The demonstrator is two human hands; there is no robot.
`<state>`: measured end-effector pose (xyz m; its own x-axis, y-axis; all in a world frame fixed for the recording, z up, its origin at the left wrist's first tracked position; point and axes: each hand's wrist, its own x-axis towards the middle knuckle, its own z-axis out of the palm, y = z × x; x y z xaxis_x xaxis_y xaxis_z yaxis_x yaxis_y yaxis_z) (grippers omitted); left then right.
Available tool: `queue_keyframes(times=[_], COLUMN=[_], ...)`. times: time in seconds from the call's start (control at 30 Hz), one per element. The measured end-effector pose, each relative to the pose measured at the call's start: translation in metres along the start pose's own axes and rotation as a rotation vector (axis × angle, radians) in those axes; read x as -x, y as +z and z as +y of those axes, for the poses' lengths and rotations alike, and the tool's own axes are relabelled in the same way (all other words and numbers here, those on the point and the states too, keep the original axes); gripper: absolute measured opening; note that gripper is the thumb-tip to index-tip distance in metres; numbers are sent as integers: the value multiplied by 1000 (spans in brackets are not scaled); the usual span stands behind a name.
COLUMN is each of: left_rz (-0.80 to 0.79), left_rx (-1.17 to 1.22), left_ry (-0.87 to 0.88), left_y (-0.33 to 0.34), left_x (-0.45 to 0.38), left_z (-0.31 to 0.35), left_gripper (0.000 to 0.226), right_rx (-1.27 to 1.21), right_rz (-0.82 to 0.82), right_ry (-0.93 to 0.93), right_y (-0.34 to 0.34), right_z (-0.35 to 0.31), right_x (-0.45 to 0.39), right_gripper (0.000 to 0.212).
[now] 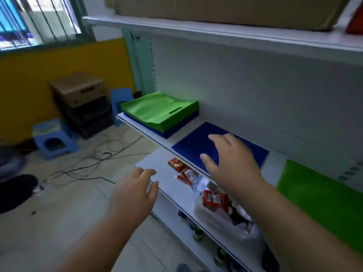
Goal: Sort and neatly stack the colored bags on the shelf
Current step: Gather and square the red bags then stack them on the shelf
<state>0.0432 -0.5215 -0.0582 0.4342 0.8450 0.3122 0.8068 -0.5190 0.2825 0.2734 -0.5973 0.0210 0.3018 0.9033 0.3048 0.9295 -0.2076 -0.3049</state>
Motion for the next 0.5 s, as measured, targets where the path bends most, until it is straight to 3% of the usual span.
queue_keyframes(times=[0.23, 0.5], left_rz=[0, -14], left_rx=[-6, -17], left_ry=[-48, 47], left_y=[18, 30], left_x=[-105, -213], left_z=[-89, -179], left_gripper=[28, 37], right_rx=[-59, 43], right_rz=[-25, 14], right_ry=[-20, 46], right_y=[64, 110], right_z=[-42, -80], right_x=[-131, -241], right_gripper=[56, 56])
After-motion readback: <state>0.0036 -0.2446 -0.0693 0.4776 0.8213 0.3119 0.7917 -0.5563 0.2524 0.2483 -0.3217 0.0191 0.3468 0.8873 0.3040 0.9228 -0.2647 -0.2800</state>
